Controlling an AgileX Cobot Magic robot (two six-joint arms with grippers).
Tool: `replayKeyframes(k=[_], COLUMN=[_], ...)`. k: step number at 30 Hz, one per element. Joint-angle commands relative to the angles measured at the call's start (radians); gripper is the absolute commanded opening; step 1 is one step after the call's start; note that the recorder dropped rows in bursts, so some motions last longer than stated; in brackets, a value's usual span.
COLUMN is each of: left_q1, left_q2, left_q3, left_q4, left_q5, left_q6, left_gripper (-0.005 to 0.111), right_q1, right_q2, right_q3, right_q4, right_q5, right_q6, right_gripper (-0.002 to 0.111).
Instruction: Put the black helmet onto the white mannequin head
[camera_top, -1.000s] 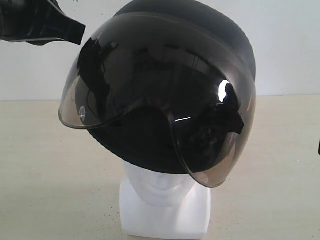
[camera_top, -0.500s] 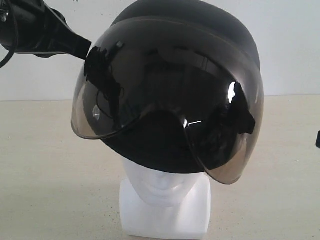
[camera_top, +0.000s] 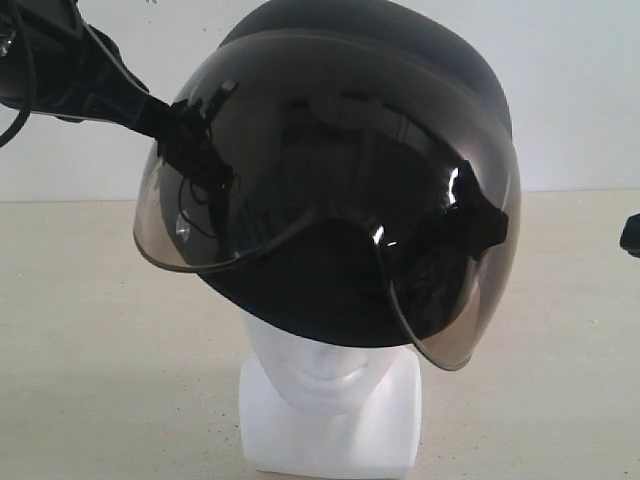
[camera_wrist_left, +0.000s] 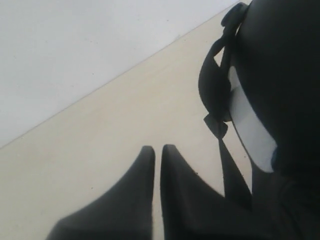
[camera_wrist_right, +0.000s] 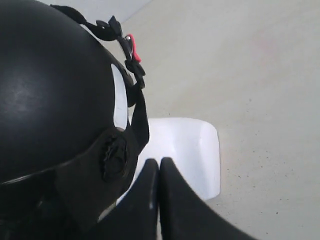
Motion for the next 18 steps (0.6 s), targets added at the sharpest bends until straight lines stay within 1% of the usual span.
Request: replayKeyframes(k=[1, 10, 18], left_q1=[0.001, 0.001, 0.001], left_q2=[0.006, 0.024, 0.036], left_q3=[-0.007, -0.007, -0.007], left_q4=[0.021, 0.019, 0.032], left_q5=[0.008, 0.006, 0.008], left_q6=[-0.011, -0.013, -0.019], left_gripper=[0.004, 0.004, 0.004], right_q1=[0.006, 0.115, 0.181], right_q2=[0.050, 0.181, 0.246], right_q3=[-0.008, -0.008, -0.008], right_q4=[0.071, 0.083, 0.131], right_q5=[0.008, -0.050, -0.125], right_q6=[-0.014, -0.018, -0.018], right_gripper=[0.000, 0.000, 0.000])
